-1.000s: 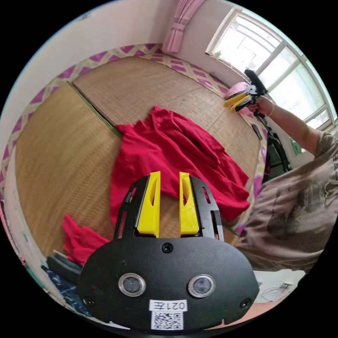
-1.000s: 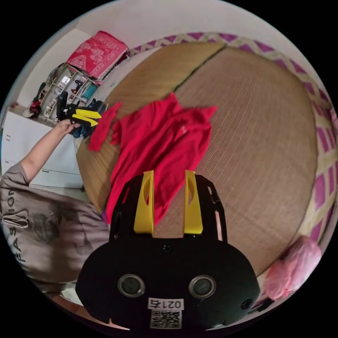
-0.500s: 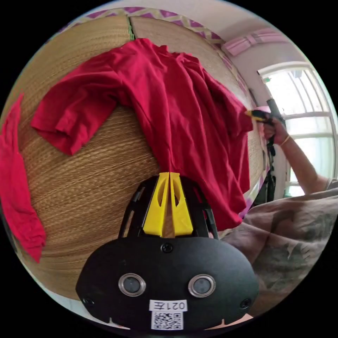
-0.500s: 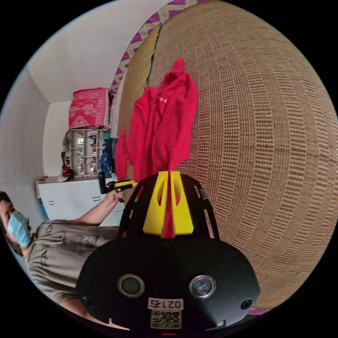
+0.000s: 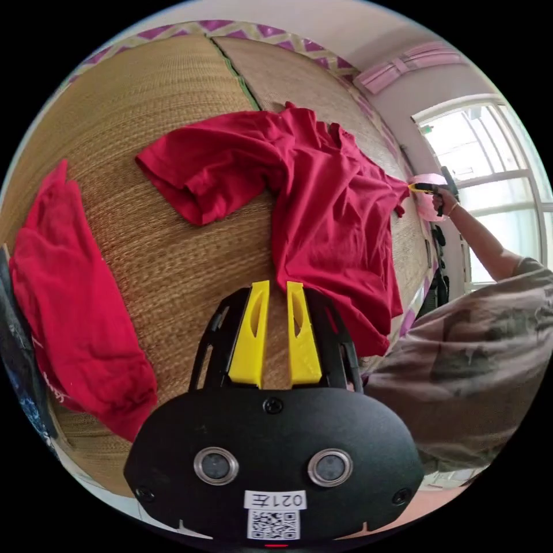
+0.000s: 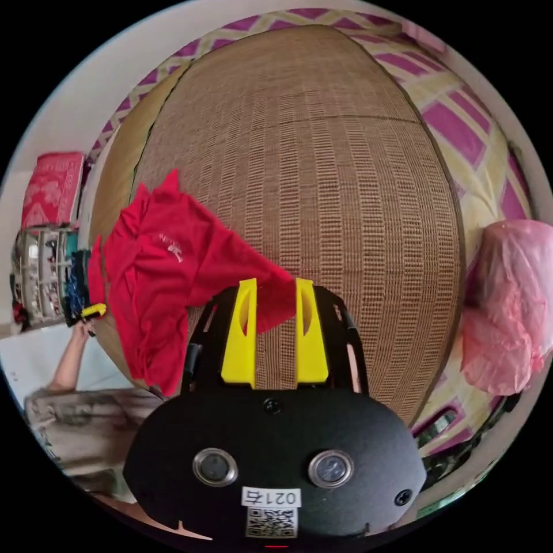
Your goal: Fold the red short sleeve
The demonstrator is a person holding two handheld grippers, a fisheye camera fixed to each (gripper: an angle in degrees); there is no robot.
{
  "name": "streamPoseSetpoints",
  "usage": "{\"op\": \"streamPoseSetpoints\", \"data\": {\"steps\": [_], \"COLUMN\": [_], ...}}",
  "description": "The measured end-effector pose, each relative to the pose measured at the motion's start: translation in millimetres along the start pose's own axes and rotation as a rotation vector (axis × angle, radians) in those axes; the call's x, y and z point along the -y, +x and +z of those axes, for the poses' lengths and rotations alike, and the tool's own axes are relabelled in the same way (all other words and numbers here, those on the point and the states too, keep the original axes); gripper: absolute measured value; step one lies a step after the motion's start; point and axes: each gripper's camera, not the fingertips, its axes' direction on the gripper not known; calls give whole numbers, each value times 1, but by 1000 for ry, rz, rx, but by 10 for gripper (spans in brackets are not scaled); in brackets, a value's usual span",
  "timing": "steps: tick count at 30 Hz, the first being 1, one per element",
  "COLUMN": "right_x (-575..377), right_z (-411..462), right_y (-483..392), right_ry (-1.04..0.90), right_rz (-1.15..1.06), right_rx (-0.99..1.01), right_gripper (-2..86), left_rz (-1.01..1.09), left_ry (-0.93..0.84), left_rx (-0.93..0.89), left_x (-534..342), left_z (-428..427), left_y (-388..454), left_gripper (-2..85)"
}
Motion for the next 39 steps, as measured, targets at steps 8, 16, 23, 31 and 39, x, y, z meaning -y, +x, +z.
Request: {"op": "streamPoseSetpoints", "data": {"steps": [8, 16, 23, 31, 39], "right_x": [-125, -193, -198, -262, -316], "right_z": [52, 74, 30, -22, -62], "right_y": [-258, -412, -387, -285, -211], "right_ry": [-118, -101, -99, -242, -245], "right_rz": [-471, -813, -683, -521, -238], "right_rx": [242, 22, -78, 50, 210], "right_gripper": [109, 100, 0, -5, 19], "left_rz": [338, 541, 470, 401, 266], "left_ry": [14, -141, -225, -316, -351], "left_rx": [-137, -20, 249, 227, 182], "left_x": [-29, -59, -76, -139, -186], "left_z": [38, 119, 89, 19, -21], "left_y": [241, 380, 394, 403, 400], "left_gripper": [86, 127, -4, -9, -9]}}
